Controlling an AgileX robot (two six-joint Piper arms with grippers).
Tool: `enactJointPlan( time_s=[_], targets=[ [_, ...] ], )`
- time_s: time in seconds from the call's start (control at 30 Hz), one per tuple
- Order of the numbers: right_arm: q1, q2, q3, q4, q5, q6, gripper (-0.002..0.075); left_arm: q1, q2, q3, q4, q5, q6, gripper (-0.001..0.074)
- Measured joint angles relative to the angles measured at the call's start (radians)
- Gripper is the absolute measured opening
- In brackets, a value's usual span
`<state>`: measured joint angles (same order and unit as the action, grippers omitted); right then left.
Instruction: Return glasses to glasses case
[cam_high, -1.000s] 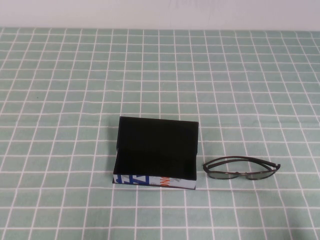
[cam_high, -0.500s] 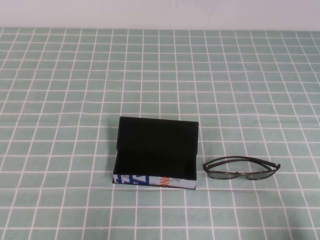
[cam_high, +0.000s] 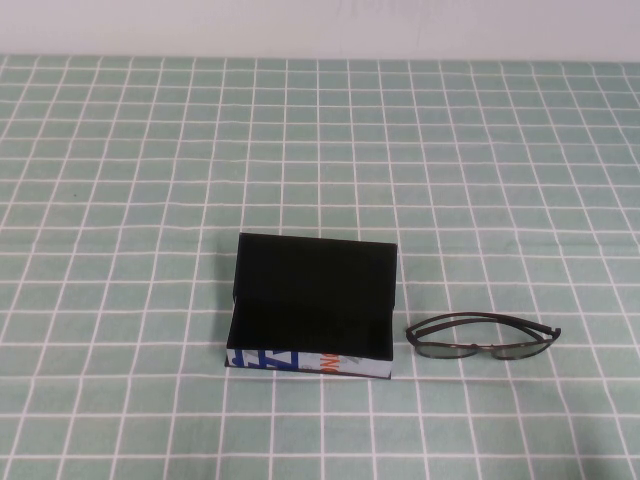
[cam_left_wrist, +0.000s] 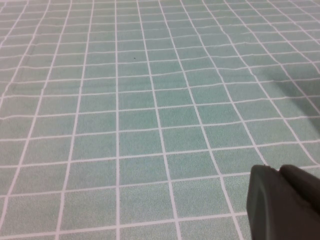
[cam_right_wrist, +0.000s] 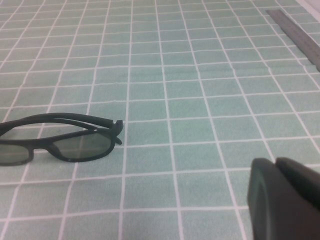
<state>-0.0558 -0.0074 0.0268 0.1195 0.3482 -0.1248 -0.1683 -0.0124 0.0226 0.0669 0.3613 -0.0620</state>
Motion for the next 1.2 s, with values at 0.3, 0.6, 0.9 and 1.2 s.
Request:
enactJointPlan(
  time_s=[0.3, 0.6, 0.9, 1.2],
  targets=[
    [0.000, 0.000, 0.000, 0.007, -0.024, 0.000, -0.0011, 0.000, 0.000, 0.000, 0.000, 0.000, 0.000, -0.0002],
    [0.000, 0.000, 0.000, 0.074, -0.243, 0.000, -0.0011, 0.000, 0.000, 0.000, 0.000, 0.000, 0.000, -0.0002],
    [0.000, 0.000, 0.000, 0.141, -0.562, 0.091, -0.0011, 0.000, 0.000, 0.000, 0.000, 0.000, 0.000, -0.0002],
    [0.000, -0.001, 0.000, 0.171, -1.158, 0.197, -0.0011, 0.000, 0.000, 0.000, 0.000, 0.000, 0.000, -0.0002]
  ],
)
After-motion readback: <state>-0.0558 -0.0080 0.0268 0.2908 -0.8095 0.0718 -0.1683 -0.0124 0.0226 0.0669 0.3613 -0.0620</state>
